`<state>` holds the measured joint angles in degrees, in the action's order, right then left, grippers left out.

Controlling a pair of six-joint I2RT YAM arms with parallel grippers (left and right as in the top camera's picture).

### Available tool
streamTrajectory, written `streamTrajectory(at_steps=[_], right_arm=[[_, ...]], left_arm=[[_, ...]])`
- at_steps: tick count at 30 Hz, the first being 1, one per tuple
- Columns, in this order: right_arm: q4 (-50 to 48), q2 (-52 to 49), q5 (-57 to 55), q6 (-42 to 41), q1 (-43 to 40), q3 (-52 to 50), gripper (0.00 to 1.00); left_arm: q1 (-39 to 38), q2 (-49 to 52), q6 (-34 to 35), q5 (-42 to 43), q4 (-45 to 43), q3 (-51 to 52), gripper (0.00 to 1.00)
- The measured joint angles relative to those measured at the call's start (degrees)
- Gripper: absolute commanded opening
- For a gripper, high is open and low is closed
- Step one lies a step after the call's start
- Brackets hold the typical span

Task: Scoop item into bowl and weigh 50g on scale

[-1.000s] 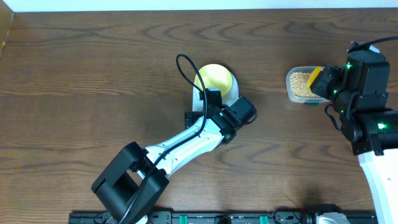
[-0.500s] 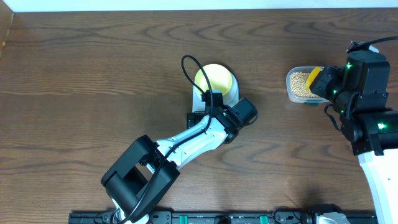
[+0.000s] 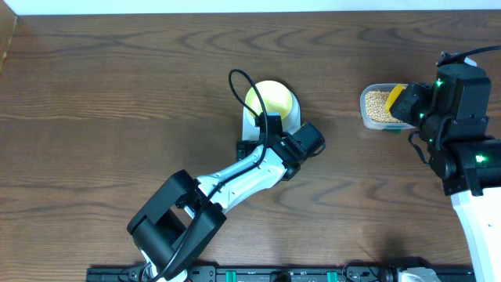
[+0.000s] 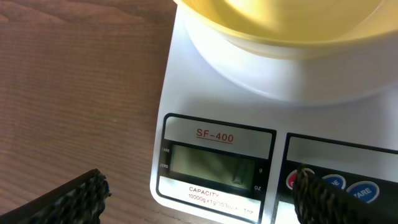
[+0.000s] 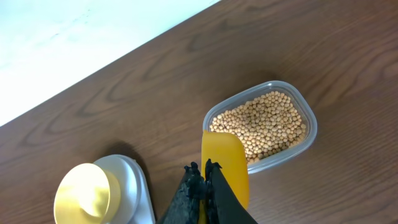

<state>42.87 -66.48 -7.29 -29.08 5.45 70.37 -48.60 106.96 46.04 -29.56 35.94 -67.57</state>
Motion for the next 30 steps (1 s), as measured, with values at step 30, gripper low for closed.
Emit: streamTrajectory(at_steps=[30], right_arm=[[-0.15, 0.0, 0.0, 0.0, 0.0, 0.0, 0.01]], left_arm=[[0.0, 2.01, -1.75, 0.04, -1.95, 0.0, 0.96]])
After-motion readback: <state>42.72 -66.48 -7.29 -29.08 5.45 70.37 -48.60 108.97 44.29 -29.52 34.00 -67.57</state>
